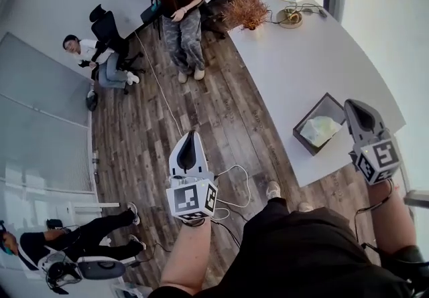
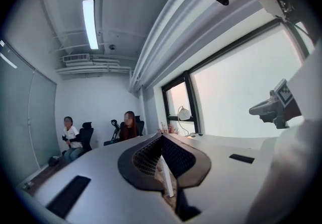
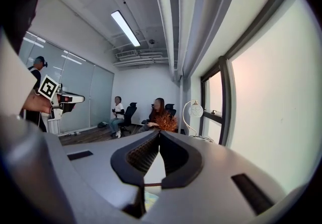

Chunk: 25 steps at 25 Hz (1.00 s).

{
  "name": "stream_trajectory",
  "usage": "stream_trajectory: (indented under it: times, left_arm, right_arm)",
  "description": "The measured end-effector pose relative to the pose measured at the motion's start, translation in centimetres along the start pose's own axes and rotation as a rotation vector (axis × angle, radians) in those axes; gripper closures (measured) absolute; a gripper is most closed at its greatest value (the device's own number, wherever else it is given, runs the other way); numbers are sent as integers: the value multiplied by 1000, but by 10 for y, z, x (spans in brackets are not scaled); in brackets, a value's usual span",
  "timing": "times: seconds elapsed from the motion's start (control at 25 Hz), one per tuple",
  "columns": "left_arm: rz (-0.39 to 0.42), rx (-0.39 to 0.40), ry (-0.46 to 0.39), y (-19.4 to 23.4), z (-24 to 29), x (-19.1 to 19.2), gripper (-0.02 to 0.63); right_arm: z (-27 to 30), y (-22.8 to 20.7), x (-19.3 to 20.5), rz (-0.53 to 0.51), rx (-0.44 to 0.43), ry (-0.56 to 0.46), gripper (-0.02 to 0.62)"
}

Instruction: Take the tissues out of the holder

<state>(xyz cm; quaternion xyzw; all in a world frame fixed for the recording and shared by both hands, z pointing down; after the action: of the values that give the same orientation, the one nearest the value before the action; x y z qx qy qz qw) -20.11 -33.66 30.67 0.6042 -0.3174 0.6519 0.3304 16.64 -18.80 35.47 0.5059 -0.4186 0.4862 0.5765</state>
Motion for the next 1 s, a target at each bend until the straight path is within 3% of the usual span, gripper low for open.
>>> stream_trajectory:
  times: [0.44,0.6,0.76,1.0]
  left_arm:
    - [-8,307,25,-2,131,20,601]
    - [-23,390,41,-22,156,33,601]
    - [-45,443,66,-49,162,45,601]
    - [-28,458,107,-75,168,67,601]
  right_arm:
    - [16,8,9,25,220,114,591]
    - [15,15,15,25,247,151,591]
    - [7,15,25,49,253,183,590]
    - [7,12,51,85,228,193,589]
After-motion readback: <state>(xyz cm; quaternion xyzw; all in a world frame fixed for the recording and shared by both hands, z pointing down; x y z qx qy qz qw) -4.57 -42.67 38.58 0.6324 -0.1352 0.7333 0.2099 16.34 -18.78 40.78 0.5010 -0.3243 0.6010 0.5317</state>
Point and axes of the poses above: the fingertips, and each gripper's own axes: z forward along the fingers, y to its left, x out of its underside, the point moved 3 cm from there along -z, backward along the fingers, and after that the axes turned 8 degrees about -z, right-handed, at the moved point
